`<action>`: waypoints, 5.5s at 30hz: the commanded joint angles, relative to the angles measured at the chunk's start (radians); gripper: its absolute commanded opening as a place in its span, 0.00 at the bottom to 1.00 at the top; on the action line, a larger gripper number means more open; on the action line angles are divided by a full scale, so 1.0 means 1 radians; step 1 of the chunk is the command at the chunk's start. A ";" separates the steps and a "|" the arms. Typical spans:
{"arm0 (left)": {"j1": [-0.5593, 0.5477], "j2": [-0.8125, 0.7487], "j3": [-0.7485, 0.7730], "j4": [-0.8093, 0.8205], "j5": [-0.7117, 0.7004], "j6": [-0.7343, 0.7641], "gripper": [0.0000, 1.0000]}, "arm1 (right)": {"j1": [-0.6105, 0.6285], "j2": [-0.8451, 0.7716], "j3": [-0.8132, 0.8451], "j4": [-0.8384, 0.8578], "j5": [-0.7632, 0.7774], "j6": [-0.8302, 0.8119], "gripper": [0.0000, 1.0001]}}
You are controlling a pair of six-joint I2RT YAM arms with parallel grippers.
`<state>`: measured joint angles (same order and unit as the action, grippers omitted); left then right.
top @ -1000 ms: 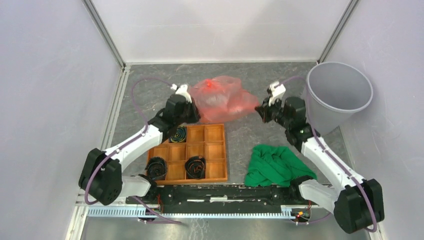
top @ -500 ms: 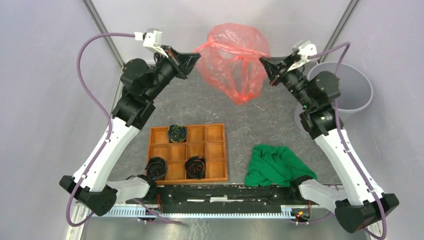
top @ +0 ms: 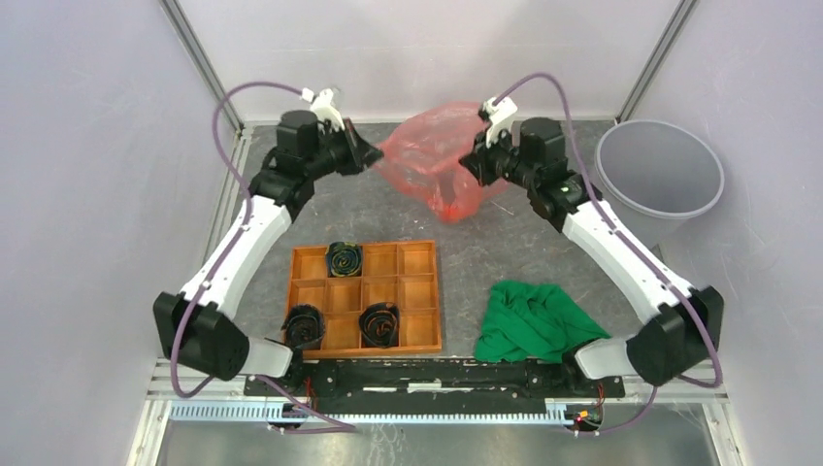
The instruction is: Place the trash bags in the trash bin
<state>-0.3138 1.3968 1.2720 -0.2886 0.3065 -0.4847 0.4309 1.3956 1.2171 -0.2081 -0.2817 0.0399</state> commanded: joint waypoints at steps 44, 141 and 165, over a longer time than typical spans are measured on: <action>-0.325 -0.172 -0.208 0.536 0.262 -0.321 1.00 | -0.206 -0.098 0.045 0.269 0.289 0.506 0.01; 0.043 -0.178 0.116 0.420 -0.017 -0.307 0.02 | 0.101 -0.005 0.342 0.268 0.245 0.079 0.00; 0.093 -0.361 -0.259 0.134 -0.004 -0.197 0.02 | 0.210 0.120 0.300 -0.105 0.211 -0.011 0.01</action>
<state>-0.2222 1.0904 0.8436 -0.1909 0.2371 -0.7238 0.6510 1.6161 1.2766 -0.2756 -0.0937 0.0830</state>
